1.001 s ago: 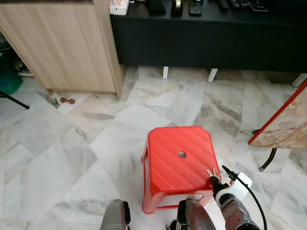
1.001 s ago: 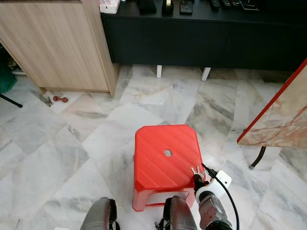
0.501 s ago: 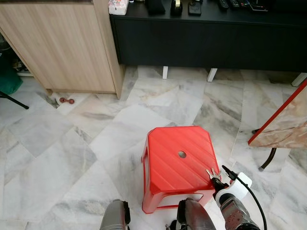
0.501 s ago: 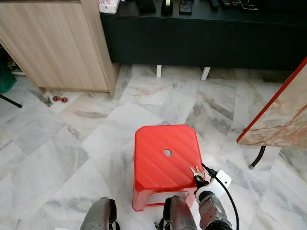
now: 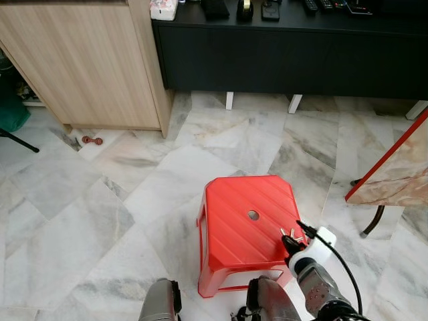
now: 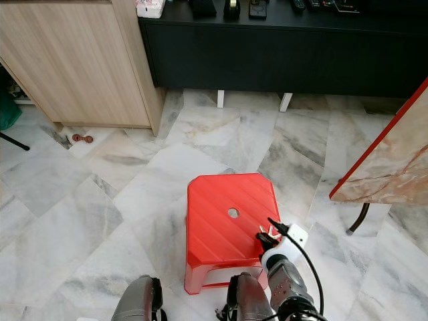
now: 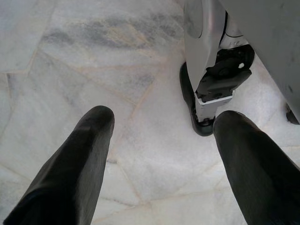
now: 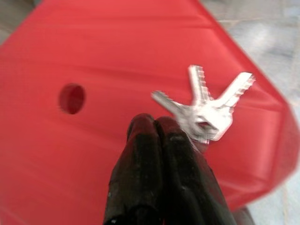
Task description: Hang keys on a hook
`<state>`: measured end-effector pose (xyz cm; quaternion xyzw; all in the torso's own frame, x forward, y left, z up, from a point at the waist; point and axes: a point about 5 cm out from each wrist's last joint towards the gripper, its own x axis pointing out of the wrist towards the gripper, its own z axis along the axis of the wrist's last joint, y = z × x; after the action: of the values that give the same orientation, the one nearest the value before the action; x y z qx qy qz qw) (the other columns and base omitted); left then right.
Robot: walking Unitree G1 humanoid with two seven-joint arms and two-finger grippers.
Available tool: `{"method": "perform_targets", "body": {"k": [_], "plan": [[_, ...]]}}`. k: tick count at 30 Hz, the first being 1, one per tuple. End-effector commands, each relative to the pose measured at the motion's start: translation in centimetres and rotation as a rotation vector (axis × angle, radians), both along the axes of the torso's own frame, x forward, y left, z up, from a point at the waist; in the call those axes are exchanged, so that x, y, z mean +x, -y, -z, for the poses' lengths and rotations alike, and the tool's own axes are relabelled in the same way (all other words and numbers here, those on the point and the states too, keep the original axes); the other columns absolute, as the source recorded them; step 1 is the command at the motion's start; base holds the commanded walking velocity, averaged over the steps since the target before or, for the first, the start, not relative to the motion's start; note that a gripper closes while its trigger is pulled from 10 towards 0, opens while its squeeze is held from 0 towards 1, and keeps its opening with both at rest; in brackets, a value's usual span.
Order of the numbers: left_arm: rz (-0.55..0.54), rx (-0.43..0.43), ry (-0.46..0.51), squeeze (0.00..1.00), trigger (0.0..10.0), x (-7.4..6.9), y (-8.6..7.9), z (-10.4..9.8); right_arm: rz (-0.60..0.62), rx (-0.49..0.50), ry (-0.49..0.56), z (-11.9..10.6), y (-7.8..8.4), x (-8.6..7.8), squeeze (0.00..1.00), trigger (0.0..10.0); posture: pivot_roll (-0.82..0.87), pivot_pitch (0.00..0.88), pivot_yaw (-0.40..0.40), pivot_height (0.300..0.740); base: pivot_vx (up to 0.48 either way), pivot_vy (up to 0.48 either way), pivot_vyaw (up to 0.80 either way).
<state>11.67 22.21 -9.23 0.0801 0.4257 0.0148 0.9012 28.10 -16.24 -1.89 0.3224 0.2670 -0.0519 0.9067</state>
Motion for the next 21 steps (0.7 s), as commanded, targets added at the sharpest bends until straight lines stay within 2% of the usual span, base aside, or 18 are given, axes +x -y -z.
{"method": "perform_targets", "body": {"k": [1,2,8,13,14,15,16,21], "plan": [[0.051,-0.024,-0.052,0.00,10.0,-0.9,1.4,0.7,-0.020,-0.011,-0.005,0.2,-0.1,-0.2,0.00,3.7,0.11,0.211,-0.082,0.634,0.000,0.000,0.00],[0.050,-0.025,-0.050,0.00,10.0,-0.7,1.4,0.6,-0.035,-0.023,0.003,0.1,-0.2,-0.1,0.00,10.0,0.11,0.205,-0.082,0.634,0.000,0.000,0.00],[0.053,-0.019,-0.051,0.00,10.0,-0.2,1.5,0.6,-0.054,-0.037,0.017,0.2,-0.1,-0.4,0.00,10.0,0.10,0.190,-0.084,0.634,0.000,0.000,0.00],[0.051,-0.018,-0.050,0.00,10.0,0.0,1.5,0.5,-0.023,-0.043,0.040,0.0,0.3,-0.4,0.00,10.0,0.10,0.187,-0.083,0.634,0.000,0.000,0.00],[0.053,-0.017,-0.051,0.00,10.0,0.0,1.5,0.5,-0.006,-0.041,0.063,-0.2,0.5,-0.3,0.41,10.0,0.10,0.186,-0.083,0.634,0.000,0.000,0.00],[0.053,-0.016,-0.052,0.00,10.0,0.0,1.5,0.5,-0.001,-0.039,0.071,-0.3,0.6,-0.3,0.41,10.0,0.10,0.186,-0.083,0.634,0.000,0.000,0.00],[0.053,-0.015,-0.054,0.00,10.0,0.0,1.4,0.6,0.018,-0.045,0.079,-0.4,0.8,-0.2,1.00,10.0,0.10,0.186,-0.083,0.634,0.000,0.000,0.00],[0.049,-0.012,-0.060,0.00,10.0,-0.2,1.3,0.6,0.091,-0.072,0.121,-1.2,1.2,0.1,1.00,10.0,0.10,0.187,-0.086,0.634,0.000,0.000,0.00]]}}
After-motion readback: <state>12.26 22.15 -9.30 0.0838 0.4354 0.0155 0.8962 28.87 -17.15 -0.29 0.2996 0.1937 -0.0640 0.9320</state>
